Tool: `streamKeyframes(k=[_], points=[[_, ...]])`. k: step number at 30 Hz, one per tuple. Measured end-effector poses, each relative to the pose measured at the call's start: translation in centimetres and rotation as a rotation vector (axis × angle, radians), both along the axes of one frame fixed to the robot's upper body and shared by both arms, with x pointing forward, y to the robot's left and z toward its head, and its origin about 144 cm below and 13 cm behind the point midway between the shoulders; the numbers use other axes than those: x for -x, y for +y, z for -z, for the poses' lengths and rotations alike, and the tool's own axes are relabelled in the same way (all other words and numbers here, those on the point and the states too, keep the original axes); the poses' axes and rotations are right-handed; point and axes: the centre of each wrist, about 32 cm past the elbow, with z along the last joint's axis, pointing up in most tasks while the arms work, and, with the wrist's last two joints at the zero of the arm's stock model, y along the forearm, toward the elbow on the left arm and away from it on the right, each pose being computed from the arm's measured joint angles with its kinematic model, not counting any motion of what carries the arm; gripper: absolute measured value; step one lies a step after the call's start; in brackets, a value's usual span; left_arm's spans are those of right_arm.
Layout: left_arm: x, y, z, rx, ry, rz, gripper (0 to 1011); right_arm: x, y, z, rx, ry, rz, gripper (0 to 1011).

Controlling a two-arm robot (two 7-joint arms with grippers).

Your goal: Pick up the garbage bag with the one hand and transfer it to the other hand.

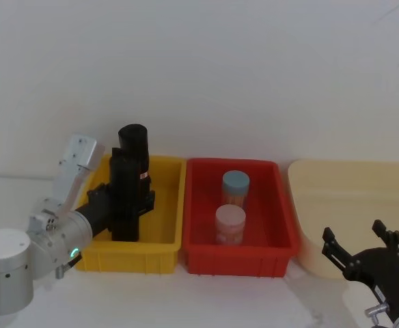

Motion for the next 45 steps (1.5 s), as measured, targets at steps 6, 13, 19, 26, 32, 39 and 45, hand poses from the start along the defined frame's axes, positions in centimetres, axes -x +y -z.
streamKeyframes(k=[6, 13, 19, 26, 32, 39, 45], points=[[-0.3, 0.0, 0.1, 0.004, 0.009, 0.009, 716, 0.0, 0.0, 0.0, 0.000, 0.000, 0.000, 1004], [-0.4, 0.0, 0.1, 0.008, 0.014, 0.015, 550, 0.0, 0.0, 0.0, 0.000, 0.000, 0.000, 1004], [-0.5, 0.0, 0.1, 0.009, 0.017, 0.019, 504, 0.0, 0.0, 0.0, 0.000, 0.000, 0.000, 1004], [-0.5, -0.1, 0.0, 0.017, 0.013, 0.029, 463, 0.0, 0.0, 0.0, 0.000, 0.000, 0.000, 1004], [-0.7, -0.4, -0.5, 0.043, -0.014, 0.066, 439, 0.0, 0.0, 0.0, 0.000, 0.000, 0.000, 1004], [-0.9, -0.9, -1.6, 0.084, -0.051, 0.118, 439, 0.0, 0.0, 0.0, 0.000, 0.000, 0.000, 1004], [-1.0, -1.1, -2.5, 0.114, -0.069, 0.161, 439, 0.0, 0.0, 0.0, 0.000, 0.000, 0.000, 1004]])
